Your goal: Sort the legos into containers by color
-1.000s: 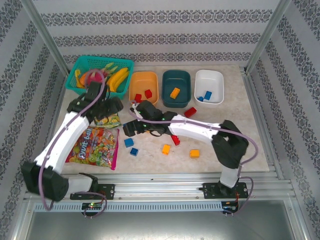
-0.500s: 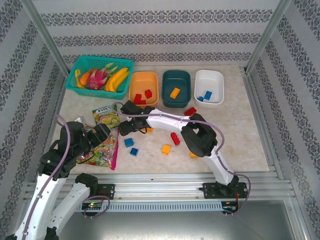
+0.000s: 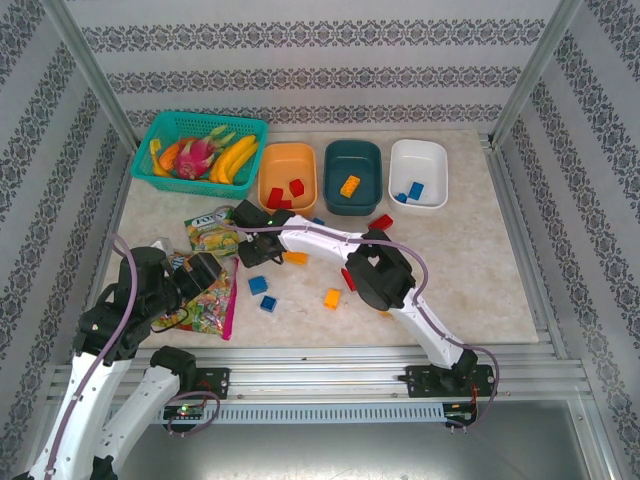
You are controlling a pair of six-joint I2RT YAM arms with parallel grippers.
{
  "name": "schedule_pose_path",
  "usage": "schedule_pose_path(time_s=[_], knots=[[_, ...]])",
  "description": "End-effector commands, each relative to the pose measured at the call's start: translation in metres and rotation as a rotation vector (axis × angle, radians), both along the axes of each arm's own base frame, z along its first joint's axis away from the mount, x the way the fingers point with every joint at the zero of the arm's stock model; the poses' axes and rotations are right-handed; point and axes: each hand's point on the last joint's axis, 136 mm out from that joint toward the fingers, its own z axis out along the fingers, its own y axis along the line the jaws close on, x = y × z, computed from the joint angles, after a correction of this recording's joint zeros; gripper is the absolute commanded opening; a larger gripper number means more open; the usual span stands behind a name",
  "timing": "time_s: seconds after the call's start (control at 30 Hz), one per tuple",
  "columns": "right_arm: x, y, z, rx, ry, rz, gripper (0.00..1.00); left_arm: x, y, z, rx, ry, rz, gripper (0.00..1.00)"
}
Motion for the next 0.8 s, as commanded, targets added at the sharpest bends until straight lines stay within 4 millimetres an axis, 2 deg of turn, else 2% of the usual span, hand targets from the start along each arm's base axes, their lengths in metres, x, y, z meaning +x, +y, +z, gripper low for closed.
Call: schedule_pose_path(time_s=[0.0,0.1,0.2,0.33,0.43,0.5,0.57,0.63,0.77], knots=[[0.004,-0.001,0.009,-0.016,-0.022,-0.010,0.36,-0.003,-0.008,0.005,-0.026,-0.016,-0.043,0.84],[0.005,-0.003,0.030,0.004,-0.054,-0.018,0.31,0.001,-0.014,0.006,-0.046,-0.026,-0.066,0.84],[0.011,-0.013,0.060,0.030,-0.100,-0.045,0.28,0.008,-0.023,0.010,-0.070,-0.049,-0.104,0.84],[0.029,-0.051,0.112,0.084,-0.161,-0.129,0.26,0.030,-0.041,0.025,-0.128,-0.108,-0.165,0.82],[0.045,-0.096,0.142,0.105,-0.195,-0.209,0.25,0.052,-0.056,0.035,-0.173,-0.145,-0.210,0.82],[0.057,-0.133,0.156,0.111,-0.205,-0.276,0.25,0.065,-0.067,0.038,-0.187,-0.153,-0.243,0.82],[0.071,-0.179,0.167,0.118,-0.210,-0.357,0.25,0.079,-0.081,0.042,-0.183,-0.161,-0.290,0.82],[0.082,-0.223,0.170,0.108,-0.214,-0.431,0.25,0.092,-0.096,0.045,-0.178,-0.170,-0.338,0.82],[0.100,-0.311,0.164,0.108,-0.186,-0.584,0.25,0.114,-0.135,0.048,-0.151,-0.176,-0.445,0.82]])
